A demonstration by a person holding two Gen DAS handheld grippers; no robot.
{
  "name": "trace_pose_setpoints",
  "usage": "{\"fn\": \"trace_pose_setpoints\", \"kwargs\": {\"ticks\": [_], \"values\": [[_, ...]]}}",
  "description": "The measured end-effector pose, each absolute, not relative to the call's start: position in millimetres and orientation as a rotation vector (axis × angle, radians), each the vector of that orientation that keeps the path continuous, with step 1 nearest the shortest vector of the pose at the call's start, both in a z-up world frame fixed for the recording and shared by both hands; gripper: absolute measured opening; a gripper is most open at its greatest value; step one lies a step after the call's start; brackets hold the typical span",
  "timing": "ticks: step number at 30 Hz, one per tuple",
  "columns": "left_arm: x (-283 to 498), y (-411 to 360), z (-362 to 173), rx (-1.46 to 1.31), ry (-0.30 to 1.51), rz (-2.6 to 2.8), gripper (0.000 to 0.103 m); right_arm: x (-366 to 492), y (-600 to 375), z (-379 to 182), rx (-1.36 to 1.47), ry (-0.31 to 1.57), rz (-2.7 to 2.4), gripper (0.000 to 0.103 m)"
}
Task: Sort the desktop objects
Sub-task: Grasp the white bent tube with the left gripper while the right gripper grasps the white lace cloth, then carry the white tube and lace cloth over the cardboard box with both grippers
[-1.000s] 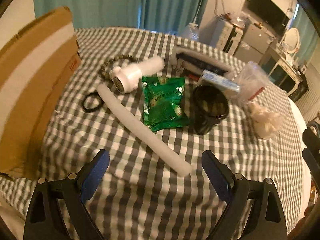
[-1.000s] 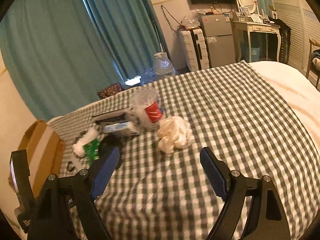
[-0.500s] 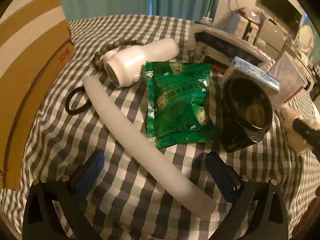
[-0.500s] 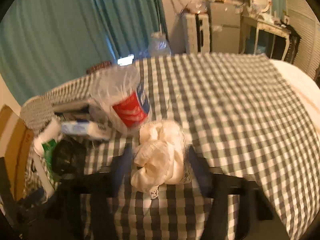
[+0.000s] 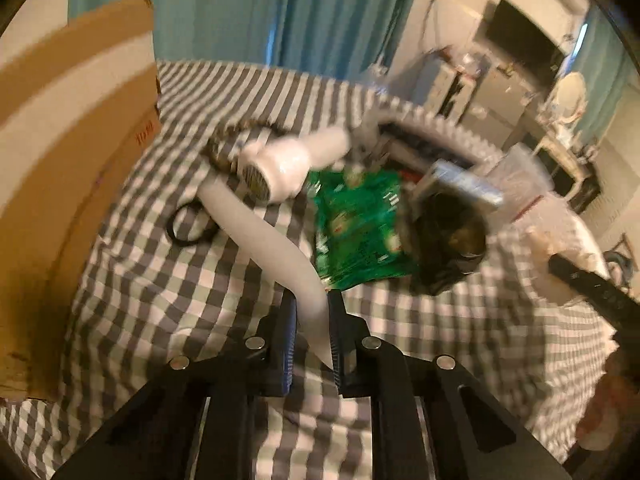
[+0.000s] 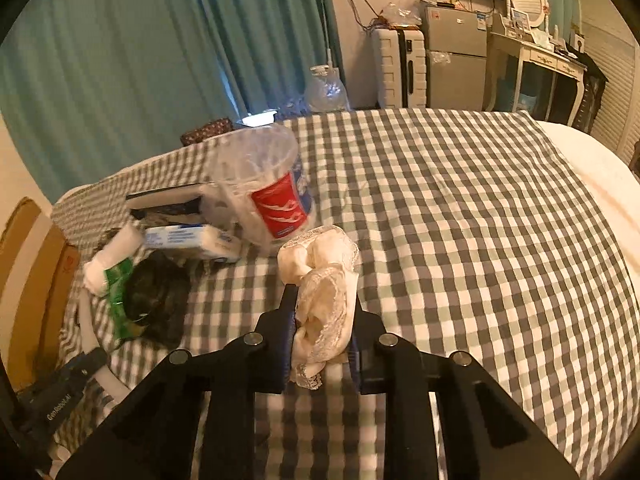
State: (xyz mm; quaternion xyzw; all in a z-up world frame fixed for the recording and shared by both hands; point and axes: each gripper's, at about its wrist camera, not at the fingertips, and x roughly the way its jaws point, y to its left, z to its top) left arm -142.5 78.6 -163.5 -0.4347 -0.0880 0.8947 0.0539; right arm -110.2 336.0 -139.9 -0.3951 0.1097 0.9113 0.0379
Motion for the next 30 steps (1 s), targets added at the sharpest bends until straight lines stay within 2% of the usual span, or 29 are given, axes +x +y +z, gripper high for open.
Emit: {"fn": "trace_pose_setpoints", "kwargs": {"ticks": [2, 12, 23, 30], "values": [[-136.0, 76.4, -153.0, -1.281, -0.256, 2.717, 0.015, -101.8, 331.6, -133.9, -1.193, 0.317, 2.814, 0.016], [-107.3, 66.7, -83.5, -1.05, -0.289, 2.787, 0.014, -68.2, 317.5, -87.8, -1.109, 0.358, 2.899, 0.013], [-69.3, 61.2, 7.1, -0.763, -0.27, 2.787, 0.008, -11.5, 277.7, -33.8, -1.008, 0.374, 3.007, 0.012], [-57.3, 44.2, 44.5, -0.7, -0.206, 2.8, 0.007, 4.1, 233.8, -1.5, -0.983, 0.322, 3.101, 0.012]]}}
